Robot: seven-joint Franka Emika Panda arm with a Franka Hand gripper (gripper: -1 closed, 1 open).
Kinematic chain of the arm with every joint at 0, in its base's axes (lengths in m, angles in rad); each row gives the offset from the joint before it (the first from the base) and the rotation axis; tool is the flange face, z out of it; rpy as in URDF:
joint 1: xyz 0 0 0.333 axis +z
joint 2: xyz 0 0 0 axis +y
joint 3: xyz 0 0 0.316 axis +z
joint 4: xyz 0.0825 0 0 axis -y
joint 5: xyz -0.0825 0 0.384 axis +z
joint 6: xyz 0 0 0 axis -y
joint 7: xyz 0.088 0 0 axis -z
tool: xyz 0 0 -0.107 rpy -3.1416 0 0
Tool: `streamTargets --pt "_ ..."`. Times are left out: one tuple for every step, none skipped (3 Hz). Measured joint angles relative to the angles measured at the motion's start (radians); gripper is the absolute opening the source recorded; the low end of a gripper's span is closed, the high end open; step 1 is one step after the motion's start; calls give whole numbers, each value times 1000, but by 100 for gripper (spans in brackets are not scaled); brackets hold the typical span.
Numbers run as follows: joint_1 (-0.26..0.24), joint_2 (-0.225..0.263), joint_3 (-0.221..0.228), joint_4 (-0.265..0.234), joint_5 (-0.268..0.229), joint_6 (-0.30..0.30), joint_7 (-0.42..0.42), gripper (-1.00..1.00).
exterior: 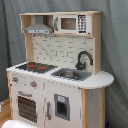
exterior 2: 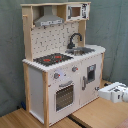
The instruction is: Play with the kitchen
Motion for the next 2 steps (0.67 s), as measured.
streamTargets --pt "-84 0 -7 -2 0 41 38 100" --pt "-169 0 -12 -2 0 112 38 100"
